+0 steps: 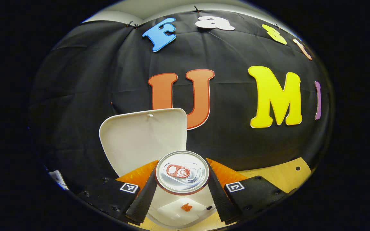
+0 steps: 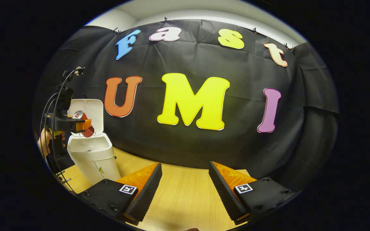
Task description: Press the lid of the desktop garbage bin to open it, pick up the crumpled paper on the desktop and throw it into the bin, then pick up the pop can on the desktop and drop it into the bin, and finally close the garbage bin lid.
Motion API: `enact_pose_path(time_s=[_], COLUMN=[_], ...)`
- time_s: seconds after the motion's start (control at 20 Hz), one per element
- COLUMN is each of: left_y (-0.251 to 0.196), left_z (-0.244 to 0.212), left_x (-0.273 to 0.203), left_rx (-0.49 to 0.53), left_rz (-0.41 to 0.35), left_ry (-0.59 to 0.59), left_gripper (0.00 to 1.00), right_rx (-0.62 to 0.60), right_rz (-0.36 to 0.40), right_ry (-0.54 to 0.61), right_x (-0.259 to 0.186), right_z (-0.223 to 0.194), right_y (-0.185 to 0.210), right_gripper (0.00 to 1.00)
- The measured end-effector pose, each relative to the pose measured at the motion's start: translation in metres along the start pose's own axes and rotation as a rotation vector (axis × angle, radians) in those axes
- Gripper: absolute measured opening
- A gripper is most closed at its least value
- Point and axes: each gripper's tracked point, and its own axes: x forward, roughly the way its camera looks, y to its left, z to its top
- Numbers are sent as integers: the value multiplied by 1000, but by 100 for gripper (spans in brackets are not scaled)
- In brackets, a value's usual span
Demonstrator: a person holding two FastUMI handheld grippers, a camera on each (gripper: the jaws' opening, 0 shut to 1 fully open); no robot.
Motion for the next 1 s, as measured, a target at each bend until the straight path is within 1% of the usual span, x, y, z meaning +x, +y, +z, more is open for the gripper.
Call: enact_pose_path(time_s=[0.05, 0.15, 0.25, 0.3, 0.4, 0.7, 0.9, 1.0], left_y=[-3, -2, -3, -2, 0, -9, -1, 10], left_z=[-5, -8, -5, -6, 0, 45, 81, 99], left_x=[1, 3, 5, 4, 2, -3, 0, 4], left_rx=[1, -5, -12, -8, 8, 25, 4, -5], left_rz=[-18, -12, -4, 0, 1, -46, -43, -18], left_ry=[18, 33, 22, 19, 9, -72, -111, -136], left_gripper=[83, 86, 90, 93, 97, 97, 96, 96], right_rx=[0, 3, 1, 0, 3, 31, 44, 48], right_rz=[0, 0, 0, -2, -4, 4, -1, -4], right_ry=[2, 7, 8, 7, 10, 11, -10, -4], right_x=[1, 1, 1, 0, 0, -6, -11, -13], right_z=[-1, -2, -3, -2, -4, 1, 8, 6], right_y=[0, 1, 1, 0, -1, -1, -5, -6], right_gripper=[95, 95, 95, 95, 95, 95, 95, 94])
